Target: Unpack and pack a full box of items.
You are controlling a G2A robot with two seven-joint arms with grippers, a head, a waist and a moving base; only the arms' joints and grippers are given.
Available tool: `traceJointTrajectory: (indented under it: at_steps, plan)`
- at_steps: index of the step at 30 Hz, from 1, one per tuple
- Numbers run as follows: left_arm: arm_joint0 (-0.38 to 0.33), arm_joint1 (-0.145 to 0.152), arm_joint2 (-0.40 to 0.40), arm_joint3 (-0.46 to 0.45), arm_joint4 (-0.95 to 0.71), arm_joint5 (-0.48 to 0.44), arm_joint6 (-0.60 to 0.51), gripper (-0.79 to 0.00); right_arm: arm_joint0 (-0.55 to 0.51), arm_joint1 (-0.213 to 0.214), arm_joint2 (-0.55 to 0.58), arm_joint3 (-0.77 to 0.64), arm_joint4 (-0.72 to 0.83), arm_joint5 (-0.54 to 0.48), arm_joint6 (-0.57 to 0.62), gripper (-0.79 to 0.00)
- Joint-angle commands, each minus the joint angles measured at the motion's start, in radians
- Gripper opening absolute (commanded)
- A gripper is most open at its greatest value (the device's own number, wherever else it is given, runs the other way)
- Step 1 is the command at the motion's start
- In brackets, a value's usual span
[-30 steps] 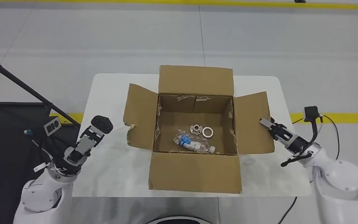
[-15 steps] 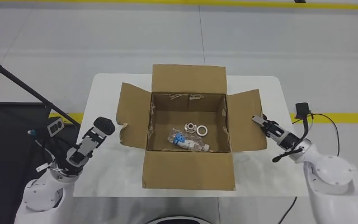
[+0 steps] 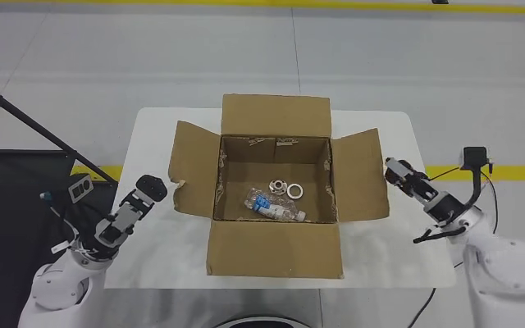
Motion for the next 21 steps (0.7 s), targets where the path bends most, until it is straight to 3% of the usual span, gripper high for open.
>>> traceJointTrajectory:
  at_steps: [1,5,9,17,21]
  plan:
    - [0.006,0.003,-0.006,0.004,-0.008,-0.006,-0.003,0.000,-0.004,0.004,0.003,-0.070,-0.041,-0.007,0.027,0.000]
    - [0.023,0.007,-0.020,0.017,-0.026,-0.006,0.010,0.000,0.024,0.011,-0.044,-0.174,-0.148,0.003,0.067,0.000]
    - [0.051,0.009,-0.032,0.021,-0.041,-0.018,0.022,0.000,0.096,0.014,-0.168,-0.211,-0.286,0.050,0.099,0.000]
    - [0.090,0.015,-0.042,0.034,-0.037,-0.034,0.023,0.000,0.334,-0.005,-0.489,-0.087,-0.458,0.172,0.133,0.000]
    - [0.090,0.015,-0.042,0.034,-0.037,-0.034,0.023,0.000,0.373,-0.017,-0.532,-0.041,-0.422,0.205,0.081,0.000]
